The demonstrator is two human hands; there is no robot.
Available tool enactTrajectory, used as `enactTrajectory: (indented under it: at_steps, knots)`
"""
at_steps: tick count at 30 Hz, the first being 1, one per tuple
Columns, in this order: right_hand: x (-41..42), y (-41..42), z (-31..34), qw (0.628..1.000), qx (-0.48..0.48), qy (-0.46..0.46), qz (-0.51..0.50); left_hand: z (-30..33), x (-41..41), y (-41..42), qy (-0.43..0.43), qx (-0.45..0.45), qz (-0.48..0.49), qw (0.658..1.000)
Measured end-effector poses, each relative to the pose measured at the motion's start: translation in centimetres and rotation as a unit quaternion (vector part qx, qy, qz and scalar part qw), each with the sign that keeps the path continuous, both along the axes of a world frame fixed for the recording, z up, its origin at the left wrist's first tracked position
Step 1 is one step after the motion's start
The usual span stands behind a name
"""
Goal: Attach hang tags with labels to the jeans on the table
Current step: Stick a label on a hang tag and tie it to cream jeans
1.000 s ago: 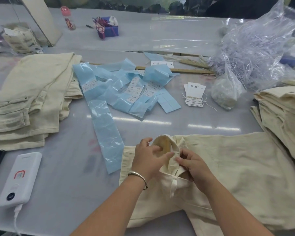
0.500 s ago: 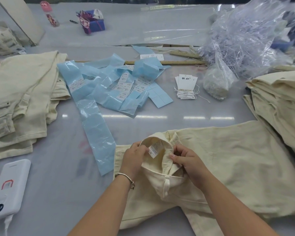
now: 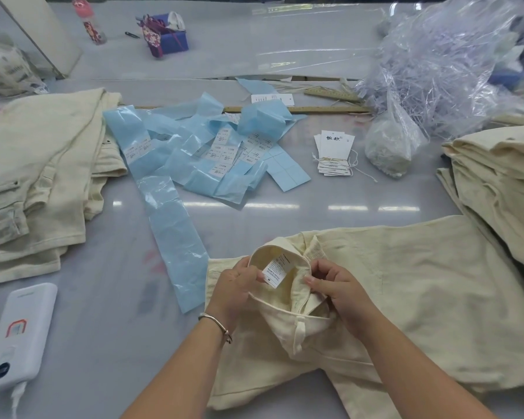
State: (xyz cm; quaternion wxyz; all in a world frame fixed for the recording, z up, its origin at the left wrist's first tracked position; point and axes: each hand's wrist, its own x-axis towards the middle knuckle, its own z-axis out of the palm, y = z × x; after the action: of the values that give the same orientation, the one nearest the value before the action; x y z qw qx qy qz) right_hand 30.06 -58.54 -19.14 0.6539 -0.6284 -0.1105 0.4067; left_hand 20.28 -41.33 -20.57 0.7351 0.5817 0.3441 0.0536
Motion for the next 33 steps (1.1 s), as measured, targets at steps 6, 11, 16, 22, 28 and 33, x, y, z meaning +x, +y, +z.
enactTrajectory:
  at_steps: [6,11,16,22,28,33]
  knots:
    - [-1.4,2.4,1.2,0.993,-0.052,-0.096,-0.038,0.0,-1.1,0.8,-0.04,0.14,0.04,0.989]
    - [-1.8,7.7,2.4,0.948,-0.118,-0.294,-0.018,-1.2,-2.3,5.9,0.063,0.463,-0.005,0.884]
    - [-0.3,14.5,2.2,0.944,-0.155,-0.292,0.007,-3.5,-3.8,11.8,0.126,0.569,-0.13,0.802]
    - [0.6,22.7,1.4,0.943,-0.187,-0.271,0.048,-3.4,-5.9,16.9,0.042,0.587,-0.083,0.804]
    - [0.2,30.1,-0.2,0.947,-0.204,-0.235,0.081,-2.7,-3.0,23.2,0.112,0.505,0.186,0.836]
    - [0.4,35.2,-0.1,0.984,-0.16,-0.056,0.061,-1.3,1.7,28.0,0.167,0.317,0.183,0.915]
